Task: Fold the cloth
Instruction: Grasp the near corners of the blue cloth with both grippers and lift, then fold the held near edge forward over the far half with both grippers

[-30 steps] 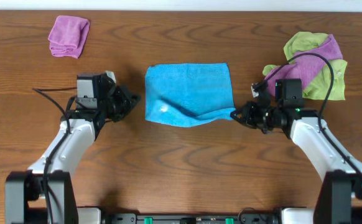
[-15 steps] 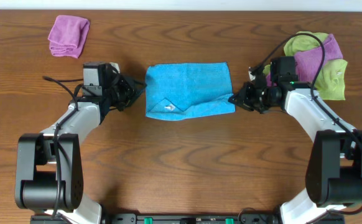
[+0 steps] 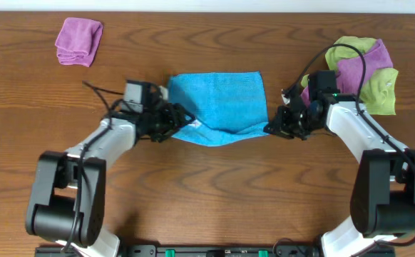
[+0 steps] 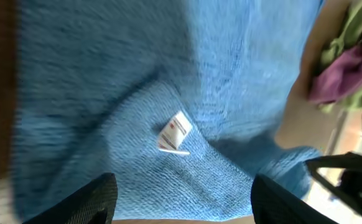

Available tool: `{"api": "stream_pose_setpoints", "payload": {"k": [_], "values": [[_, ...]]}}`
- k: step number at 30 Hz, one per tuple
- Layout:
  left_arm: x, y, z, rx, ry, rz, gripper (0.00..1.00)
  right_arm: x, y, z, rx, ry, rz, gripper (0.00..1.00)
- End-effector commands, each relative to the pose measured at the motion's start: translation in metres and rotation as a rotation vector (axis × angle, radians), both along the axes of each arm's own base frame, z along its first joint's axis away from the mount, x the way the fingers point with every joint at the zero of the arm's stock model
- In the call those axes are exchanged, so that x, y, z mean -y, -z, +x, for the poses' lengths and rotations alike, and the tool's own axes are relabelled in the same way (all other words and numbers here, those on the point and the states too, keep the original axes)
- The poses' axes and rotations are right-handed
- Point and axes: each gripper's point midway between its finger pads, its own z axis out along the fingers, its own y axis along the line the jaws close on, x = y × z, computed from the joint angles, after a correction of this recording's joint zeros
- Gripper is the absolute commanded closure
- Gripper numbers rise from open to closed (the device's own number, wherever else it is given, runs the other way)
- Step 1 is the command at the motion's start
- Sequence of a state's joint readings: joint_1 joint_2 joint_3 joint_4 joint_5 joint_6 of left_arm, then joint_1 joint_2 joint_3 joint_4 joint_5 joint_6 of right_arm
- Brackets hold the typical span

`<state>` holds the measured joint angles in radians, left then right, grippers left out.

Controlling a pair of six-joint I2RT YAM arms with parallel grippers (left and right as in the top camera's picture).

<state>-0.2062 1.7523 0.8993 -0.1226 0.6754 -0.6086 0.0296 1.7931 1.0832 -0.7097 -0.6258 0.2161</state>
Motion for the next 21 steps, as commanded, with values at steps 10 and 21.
{"api": "stream_pose_setpoints", "payload": {"k": [10,21], "values": [[0.002,-0.007,0.027,0.118,-0.050,0.076,0.46,0.003,0.002,-0.003,0.025,-0.062,-0.036,0.99],[0.014,0.005,0.008,-0.080,-0.173,0.044,0.46,0.004,0.003,-0.003,0.024,-0.061,-0.043,0.99]]}}
